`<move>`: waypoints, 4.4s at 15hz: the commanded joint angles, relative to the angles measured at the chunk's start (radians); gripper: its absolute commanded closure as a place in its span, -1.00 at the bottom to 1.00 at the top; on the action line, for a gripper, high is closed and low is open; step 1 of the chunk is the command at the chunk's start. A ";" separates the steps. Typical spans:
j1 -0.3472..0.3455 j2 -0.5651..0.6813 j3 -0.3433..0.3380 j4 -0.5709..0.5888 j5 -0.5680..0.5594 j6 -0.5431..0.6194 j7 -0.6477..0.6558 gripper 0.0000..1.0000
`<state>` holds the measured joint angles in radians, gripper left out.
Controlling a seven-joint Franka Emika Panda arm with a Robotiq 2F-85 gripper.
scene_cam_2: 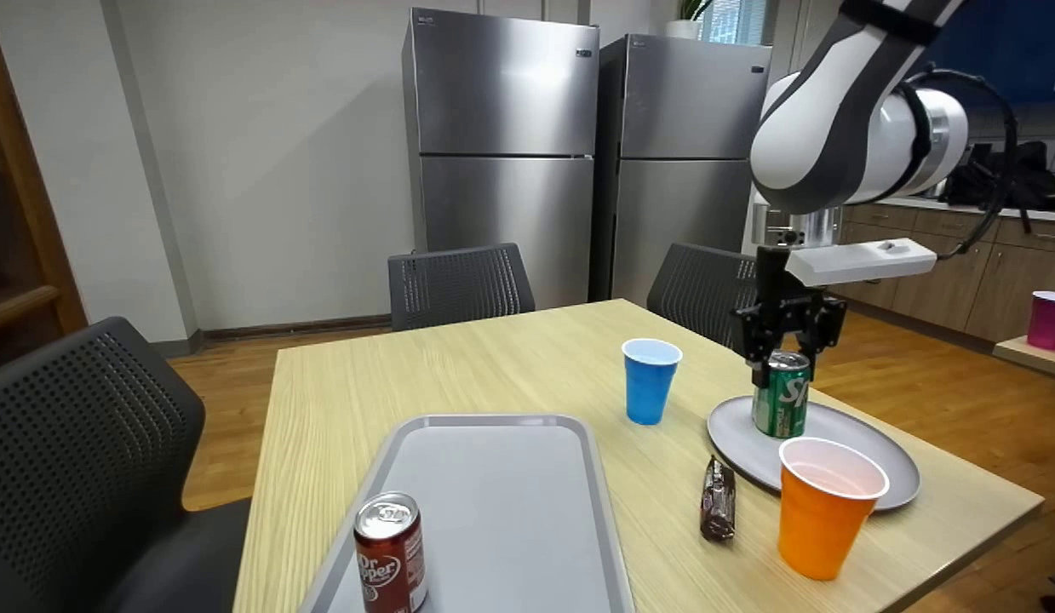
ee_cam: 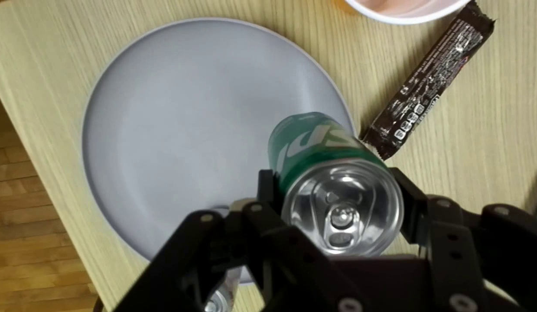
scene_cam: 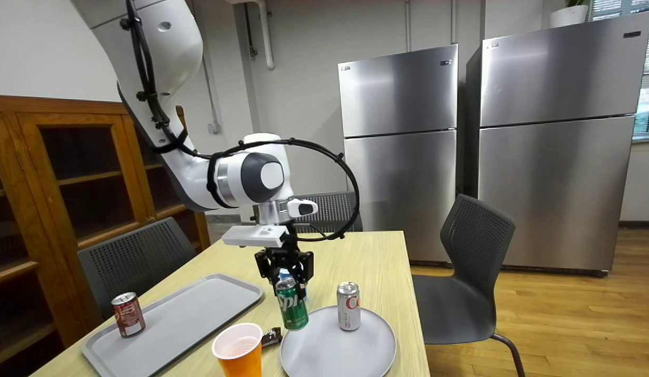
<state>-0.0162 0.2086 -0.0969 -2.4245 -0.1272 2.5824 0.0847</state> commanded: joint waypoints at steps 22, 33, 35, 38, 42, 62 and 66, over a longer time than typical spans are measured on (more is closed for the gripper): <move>-0.150 0.150 -0.083 0.090 0.180 0.034 0.006 0.22; -0.170 0.220 -0.091 0.163 0.202 0.021 0.009 -0.09; -0.165 0.215 -0.095 0.161 0.192 0.021 0.009 -0.81; -0.154 0.192 -0.104 0.153 0.175 0.033 0.017 -1.00; -0.138 0.139 -0.109 0.131 0.158 0.058 0.025 -1.00; 0.181 0.000 0.055 0.102 -0.009 0.065 0.232 -1.00; 0.251 0.018 0.114 0.140 -0.032 0.051 0.258 -1.00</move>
<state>0.2003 0.2300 -0.0188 -2.3145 -0.1236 2.6647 0.3000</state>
